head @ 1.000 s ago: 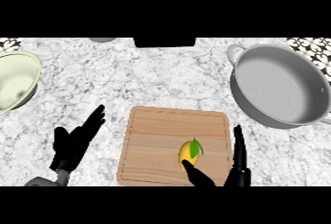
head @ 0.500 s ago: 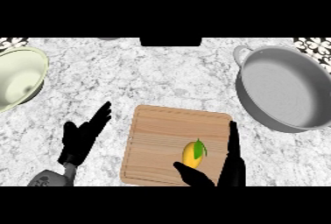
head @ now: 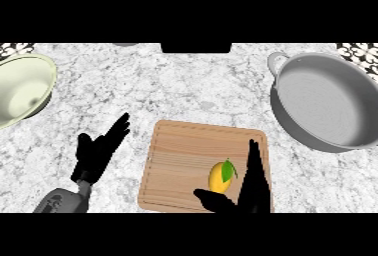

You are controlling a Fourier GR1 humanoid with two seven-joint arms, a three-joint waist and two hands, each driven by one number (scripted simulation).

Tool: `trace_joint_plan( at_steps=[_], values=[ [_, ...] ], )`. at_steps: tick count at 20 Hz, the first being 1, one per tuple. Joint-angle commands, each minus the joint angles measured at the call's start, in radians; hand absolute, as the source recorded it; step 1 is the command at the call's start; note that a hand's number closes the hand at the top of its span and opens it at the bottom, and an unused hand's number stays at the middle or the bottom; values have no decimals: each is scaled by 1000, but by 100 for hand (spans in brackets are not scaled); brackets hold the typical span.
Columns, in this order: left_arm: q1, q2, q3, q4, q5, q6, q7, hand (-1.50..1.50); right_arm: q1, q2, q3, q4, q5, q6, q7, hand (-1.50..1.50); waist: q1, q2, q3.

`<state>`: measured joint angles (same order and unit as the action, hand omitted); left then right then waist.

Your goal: Pick the lemon from the cutting board and place it in the pot

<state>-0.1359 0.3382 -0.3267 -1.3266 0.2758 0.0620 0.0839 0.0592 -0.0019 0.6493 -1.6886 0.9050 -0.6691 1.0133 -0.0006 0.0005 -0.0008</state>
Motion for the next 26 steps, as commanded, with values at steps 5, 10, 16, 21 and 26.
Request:
trace_joint_plan(
  at_steps=[5,10,16,21,26],
  values=[
    [21,-69,27,21,-83,-16,-8,0,174,-40,37,-98,67,-57,-36,-150,-4,-2,1],
    [21,-95,12,-25,-110,4,29,0,146,-41,24,-77,-118,-141,-196,-150,-3,-1,1],
    [62,-80,39,-19,-119,-22,-14,0,134,-58,28,-20,-394,-272,-493,-150,2,-1,2],
    [36,-62,96,-18,-87,-90,23,0,77,0,7,134,-616,-317,-691,-150,3,0,2],
    [62,-80,96,-18,-119,-80,3,0,97,1,-23,260,-944,-319,-1022,-150,2,0,3]
  ],
)
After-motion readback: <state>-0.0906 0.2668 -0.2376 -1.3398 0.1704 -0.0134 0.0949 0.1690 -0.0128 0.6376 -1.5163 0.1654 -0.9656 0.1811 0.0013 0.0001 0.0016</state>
